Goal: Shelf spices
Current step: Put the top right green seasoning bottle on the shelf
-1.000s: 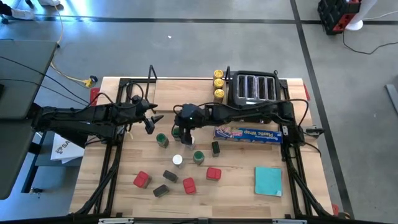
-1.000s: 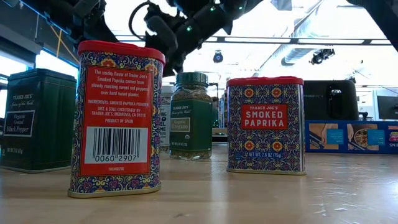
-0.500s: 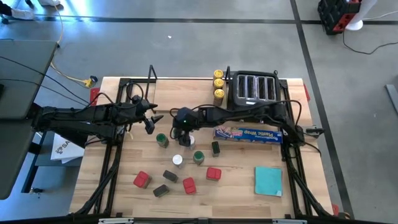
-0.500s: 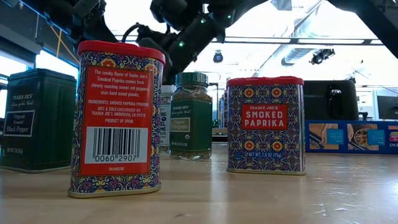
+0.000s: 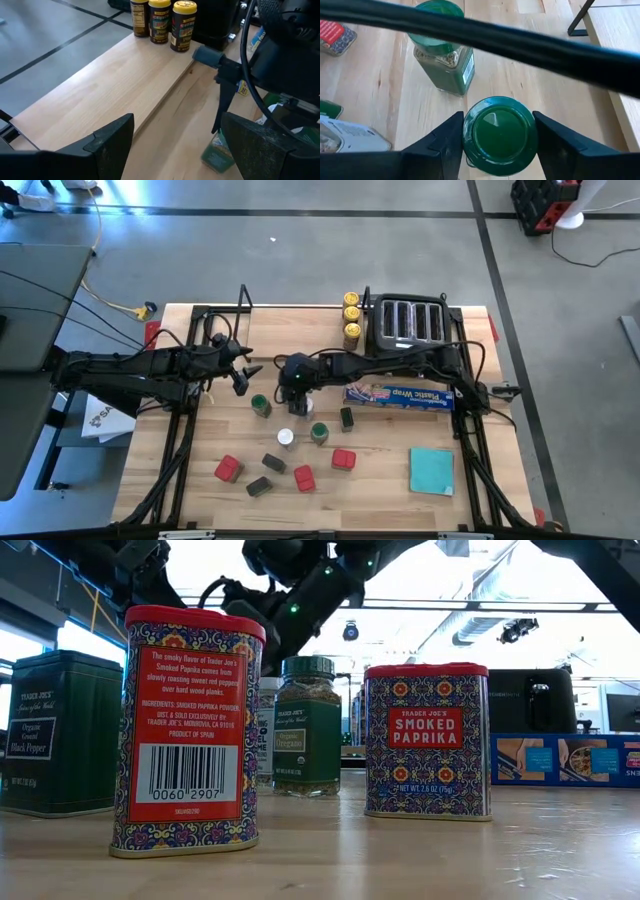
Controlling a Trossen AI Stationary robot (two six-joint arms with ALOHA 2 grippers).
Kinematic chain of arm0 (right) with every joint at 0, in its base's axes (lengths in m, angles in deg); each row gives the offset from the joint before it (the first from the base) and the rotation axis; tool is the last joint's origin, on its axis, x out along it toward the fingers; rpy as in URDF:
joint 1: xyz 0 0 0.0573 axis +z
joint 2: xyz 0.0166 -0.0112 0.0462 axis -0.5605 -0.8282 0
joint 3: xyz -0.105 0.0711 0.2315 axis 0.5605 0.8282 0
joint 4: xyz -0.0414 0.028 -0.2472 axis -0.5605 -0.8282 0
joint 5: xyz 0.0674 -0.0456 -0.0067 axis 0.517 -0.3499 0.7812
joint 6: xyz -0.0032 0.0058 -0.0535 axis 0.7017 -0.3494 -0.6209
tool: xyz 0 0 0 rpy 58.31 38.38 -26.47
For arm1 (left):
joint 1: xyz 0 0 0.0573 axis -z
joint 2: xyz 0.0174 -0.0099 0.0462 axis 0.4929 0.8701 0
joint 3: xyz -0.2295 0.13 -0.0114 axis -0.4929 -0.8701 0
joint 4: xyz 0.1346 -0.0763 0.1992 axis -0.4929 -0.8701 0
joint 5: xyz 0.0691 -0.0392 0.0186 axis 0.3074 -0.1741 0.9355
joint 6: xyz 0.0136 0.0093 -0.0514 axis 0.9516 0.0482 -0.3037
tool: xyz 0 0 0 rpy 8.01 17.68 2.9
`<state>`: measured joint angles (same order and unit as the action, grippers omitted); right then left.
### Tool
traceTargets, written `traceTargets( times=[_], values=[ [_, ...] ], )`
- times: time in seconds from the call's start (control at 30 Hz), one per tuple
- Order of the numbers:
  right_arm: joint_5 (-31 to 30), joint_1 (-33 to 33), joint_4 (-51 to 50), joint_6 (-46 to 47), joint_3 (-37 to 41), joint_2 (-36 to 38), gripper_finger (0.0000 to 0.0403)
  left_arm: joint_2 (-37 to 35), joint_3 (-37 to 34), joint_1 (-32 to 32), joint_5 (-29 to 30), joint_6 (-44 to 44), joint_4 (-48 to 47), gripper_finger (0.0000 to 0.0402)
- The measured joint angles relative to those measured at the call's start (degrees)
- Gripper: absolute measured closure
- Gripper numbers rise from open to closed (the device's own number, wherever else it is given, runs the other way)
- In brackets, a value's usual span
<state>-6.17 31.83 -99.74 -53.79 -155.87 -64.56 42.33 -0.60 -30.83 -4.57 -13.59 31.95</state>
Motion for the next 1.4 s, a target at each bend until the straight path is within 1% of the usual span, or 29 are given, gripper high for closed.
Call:
traceTargets(
  times=[0.07,0.17,0.33,0.47,0.6,0.67,0.8,0.87,1.03,1.3,1.4],
  values=[
    [0.04,-0.22,-1.5,-1.31,-0.34,0.81,0.0209,0.0,0.0,0.0,0.0,-0.01,-0.01,0.0106],
    [-0.28,-1.11,-6.45,-4.21,-3.31,3.21,0.0209,0.0,0.0,0.0,0.0,0.0,-0.03,0.0106],
    [-3.28,-4.2,-15.89,-10.01,-9.27,7.8,0.0209,0.01,0.0,-0.01,-0.02,-0.01,-0.07,0.0106],
    [-3.69,-9.26,-21.38,-14.61,-12.36,10.48,0.0209,0.02,0.0,0.0,-0.04,-0.39,-0.05,0.0106],
    [-3.42,-16.65,-24.67,-18.08,-13.65,11.46,0.0209,0.02,0.0,0.0,-0.04,-0.48,-0.05,0.0106],
    [-0.68,-20.65,-25.59,-18.61,-13.57,10.65,0.0209,0.02,0.0,0.0,-0.05,-0.49,-0.05,0.0106],
    [9.57,-27.72,-23.91,-18.16,-13.53,7.93,0.0209,0.02,-0.02,0.0,-0.04,-0.49,-0.01,0.0106],
    [13.09,-29.95,-22.46,-17.67,-13.53,6.07,0.0209,0.02,0.0,0.0,-0.04,-0.49,-0.01,0.0106],
    [14.11,-32.36,-21.55,-19.64,-13.42,3.28,0.0209,0.02,-0.02,0.0,-0.04,-1.32,-0.04,0.0106],
    [14.21,-32.85,-22.38,-20.29,-13.43,2.39,0.0209,0.01,-0.02,0.0,-0.03,-1.37,-0.02,0.0106],
    [14.05,-32.85,-22.63,-20.14,-13.44,2.18,0.0194,0.02,-0.02,0.0,-0.04,-1.37,-0.03,0.0106]
  ],
)
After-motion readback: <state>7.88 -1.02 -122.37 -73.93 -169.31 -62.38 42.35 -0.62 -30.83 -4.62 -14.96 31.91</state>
